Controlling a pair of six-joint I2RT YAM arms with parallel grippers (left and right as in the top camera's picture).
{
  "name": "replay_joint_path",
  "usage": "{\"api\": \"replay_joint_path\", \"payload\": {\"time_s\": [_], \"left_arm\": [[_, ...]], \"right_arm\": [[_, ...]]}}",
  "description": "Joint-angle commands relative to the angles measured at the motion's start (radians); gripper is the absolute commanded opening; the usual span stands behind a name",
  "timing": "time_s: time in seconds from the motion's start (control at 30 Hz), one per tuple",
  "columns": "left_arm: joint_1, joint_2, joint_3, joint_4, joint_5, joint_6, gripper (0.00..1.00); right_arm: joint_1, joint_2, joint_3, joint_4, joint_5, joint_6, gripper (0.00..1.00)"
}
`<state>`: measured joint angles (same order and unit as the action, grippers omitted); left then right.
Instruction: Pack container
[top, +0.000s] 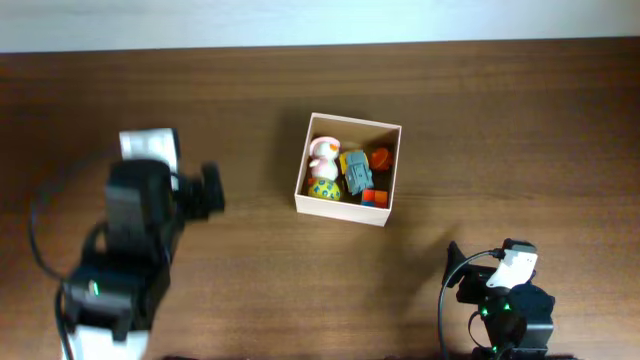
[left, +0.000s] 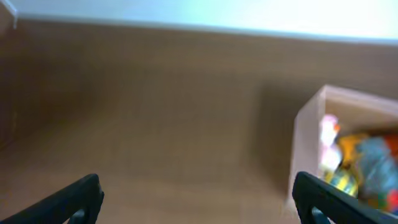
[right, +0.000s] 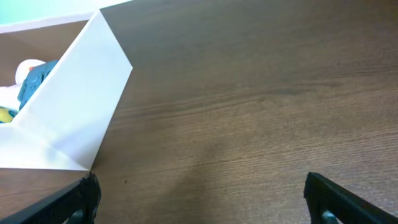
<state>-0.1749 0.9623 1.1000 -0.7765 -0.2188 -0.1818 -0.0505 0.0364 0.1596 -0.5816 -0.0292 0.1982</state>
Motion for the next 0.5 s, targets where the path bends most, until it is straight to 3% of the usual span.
{"api": "replay_joint_path", "payload": {"time_s": [0.0, 0.3, 0.47], "left_arm": [[0.025, -0.21, -0.203, 0.006, -0.011, 0.02, 0.99], [0.037, -0.587, -0.553, 0.034, -0.011, 0.019, 0.99], [0.037, -0.731, -0.753, 0.14, -0.006, 0.019, 0.99]], "right_arm": [[0.004, -0.007, -0.008, 0.003, -0.013, -0.007, 0.99], [0.004, -0.007, -0.007, 0.003, -0.013, -0.007, 0.99], [0.004, -0.007, -0.007, 0.003, -0.013, -0.007, 0.99]]}}
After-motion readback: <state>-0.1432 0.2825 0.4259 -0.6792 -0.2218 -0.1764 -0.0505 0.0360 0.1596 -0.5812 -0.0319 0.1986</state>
